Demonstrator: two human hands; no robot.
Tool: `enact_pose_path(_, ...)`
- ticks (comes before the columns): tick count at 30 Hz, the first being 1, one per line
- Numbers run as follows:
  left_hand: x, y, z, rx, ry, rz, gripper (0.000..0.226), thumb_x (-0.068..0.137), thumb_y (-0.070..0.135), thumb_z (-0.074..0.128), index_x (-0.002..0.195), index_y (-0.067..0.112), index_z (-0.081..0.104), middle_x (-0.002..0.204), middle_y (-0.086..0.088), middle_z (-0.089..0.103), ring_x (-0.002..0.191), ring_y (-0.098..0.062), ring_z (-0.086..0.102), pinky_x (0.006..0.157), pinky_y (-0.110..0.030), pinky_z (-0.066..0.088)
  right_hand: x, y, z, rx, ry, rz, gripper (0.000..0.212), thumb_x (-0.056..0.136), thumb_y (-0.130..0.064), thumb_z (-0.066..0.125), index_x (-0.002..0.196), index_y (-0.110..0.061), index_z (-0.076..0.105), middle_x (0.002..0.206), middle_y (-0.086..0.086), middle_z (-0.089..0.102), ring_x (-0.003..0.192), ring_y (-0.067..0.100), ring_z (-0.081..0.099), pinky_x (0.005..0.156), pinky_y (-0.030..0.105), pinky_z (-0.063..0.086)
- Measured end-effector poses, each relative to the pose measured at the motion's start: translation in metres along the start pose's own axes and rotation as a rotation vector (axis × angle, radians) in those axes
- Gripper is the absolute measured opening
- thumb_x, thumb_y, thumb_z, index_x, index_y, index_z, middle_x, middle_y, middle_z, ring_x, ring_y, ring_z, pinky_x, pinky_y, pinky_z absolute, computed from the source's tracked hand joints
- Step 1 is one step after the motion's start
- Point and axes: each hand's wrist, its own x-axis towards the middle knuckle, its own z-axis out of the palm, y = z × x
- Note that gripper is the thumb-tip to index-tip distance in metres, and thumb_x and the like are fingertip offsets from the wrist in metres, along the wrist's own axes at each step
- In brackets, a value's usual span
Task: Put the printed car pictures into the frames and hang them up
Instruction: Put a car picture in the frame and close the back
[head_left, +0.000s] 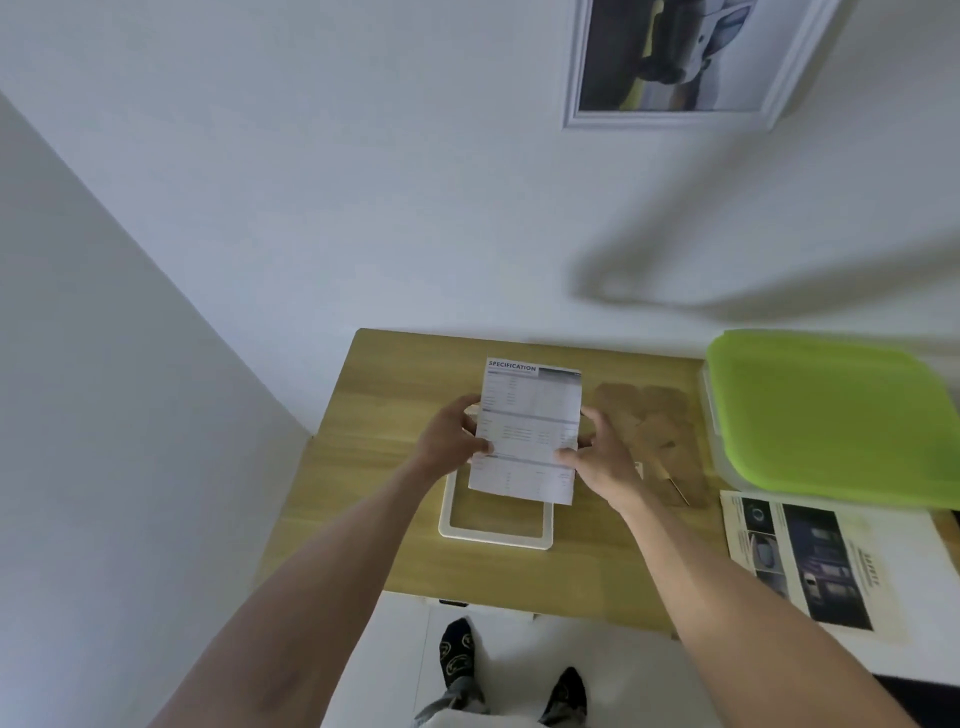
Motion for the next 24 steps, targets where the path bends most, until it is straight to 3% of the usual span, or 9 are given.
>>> enact_pose_path(3,-0.001,-0.019,0.001,0.076,-0.017,-0.039,0.079,0.073,-0.004,0.073,0.143,0.022,0.045,0.078,0.000,0.064,0.073,-0.011,0.066,0.060,-0.024,0.053,0.002,0.016,0.021,-0.086,-0.045,0.041,0.078,0.084,-0.011,0.076,0.147,-0.025,0.033,0.115,-0.007,0.061,0.085,0.000,0.058,0.063,0.017,0.046)
enact_pose_path(5,-0.002,-0.034,0.002,0.106,-0.047,-0.074,0.082,0.074,-0.005,0.072,0.145,0.019,0.040,0.078,0.003,0.061,0.072,-0.011,0.063,0.058,-0.022,0.049,0.002,0.024,0.034,-0.166,-0.061,0.068,0.079,0.084,-0.016,0.075,0.149,-0.026,0.030,0.114,-0.009,0.060,0.087,0.006,0.061,0.066,0.021,0.048)
enact_pose_path(8,-0.003,-0.053,0.004,0.172,-0.068,-0.082,0.081,0.073,-0.002,0.073,0.145,0.016,0.040,0.078,0.004,0.060,0.073,-0.016,0.063,0.066,-0.030,0.054,0.003,0.029,0.049,-0.277,-0.065,0.063,0.078,0.083,-0.016,0.074,0.148,-0.024,0.033,0.115,-0.006,0.065,0.093,0.013,0.064,0.074,0.027,0.053)
enact_pose_path(11,-0.002,-0.065,0.005,0.247,-0.092,-0.069,0.072,0.072,0.004,0.074,0.138,0.017,0.048,0.080,0.005,0.061,0.075,-0.017,0.062,0.067,-0.029,0.051,0.006,0.031,0.058,-0.403,-0.037,0.048,0.067,0.082,-0.013,0.071,0.141,-0.028,0.043,0.111,-0.005,0.065,0.093,0.015,0.065,0.075,0.030,0.055)
enact_pose_path(14,0.000,-0.072,0.005,0.329,-0.100,-0.052,0.064,0.073,0.012,0.074,0.132,0.020,0.051,0.093,0.000,0.066,0.091,-0.024,0.065,0.075,-0.036,0.054,0.006,0.032,0.064,-0.540,-0.012,0.036,0.059,0.083,-0.018,0.070,0.136,-0.030,0.046,0.110,-0.003,0.060,0.093,0.018,0.064,0.077,0.038,0.058)
enact_pose_path(18,0.002,-0.073,0.006,0.451,-0.118,-0.055,0.066,0.078,0.020,0.070,0.138,0.019,0.041,0.111,-0.005,0.068,0.100,-0.028,0.064,0.078,-0.038,0.054,0.006,0.034,0.070,-0.734,0.003,0.064,0.069,0.088,-0.032,0.070,0.147,-0.028,0.034,0.133,0.004,0.050,0.107,0.023,0.061,0.075,0.035,0.053)
enact_pose_path(24,0.006,-0.080,0.007,0.562,-0.142,-0.031,0.091,0.082,0.028,0.069,0.154,0.022,0.013,0.117,-0.005,0.066,0.104,-0.028,0.064,0.081,-0.047,0.055,0.006,0.036,0.071,-0.784,0.006,0.062,0.084,0.092,-0.037,0.067,0.157,-0.031,0.014,0.135,0.007,0.044,0.103,0.023,0.060,0.068,0.032,0.050)
